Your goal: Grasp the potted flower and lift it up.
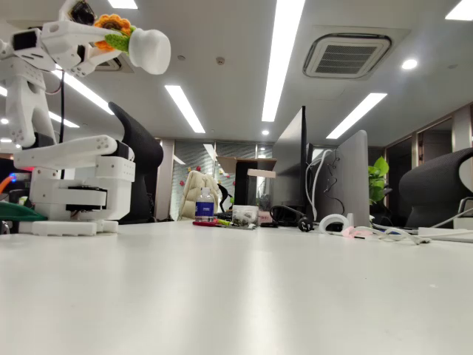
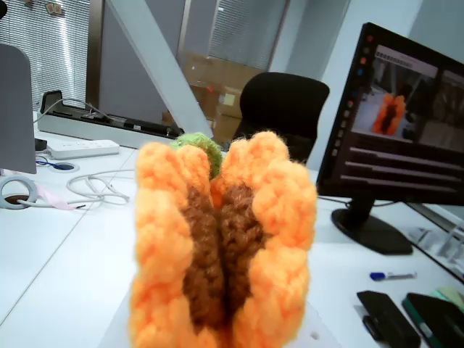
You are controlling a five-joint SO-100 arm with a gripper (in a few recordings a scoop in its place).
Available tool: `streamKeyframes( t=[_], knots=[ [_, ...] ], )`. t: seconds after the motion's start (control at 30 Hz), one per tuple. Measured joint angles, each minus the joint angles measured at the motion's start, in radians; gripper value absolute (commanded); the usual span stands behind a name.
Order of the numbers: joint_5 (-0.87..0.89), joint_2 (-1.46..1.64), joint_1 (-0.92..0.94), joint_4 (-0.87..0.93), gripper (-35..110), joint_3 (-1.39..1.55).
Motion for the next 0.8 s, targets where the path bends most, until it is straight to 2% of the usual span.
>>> streamKeyframes(
  t=[0.8],
  knots=[
    [0.0, 0.0, 0.0, 0.017, 0, 0.0]
  ],
)
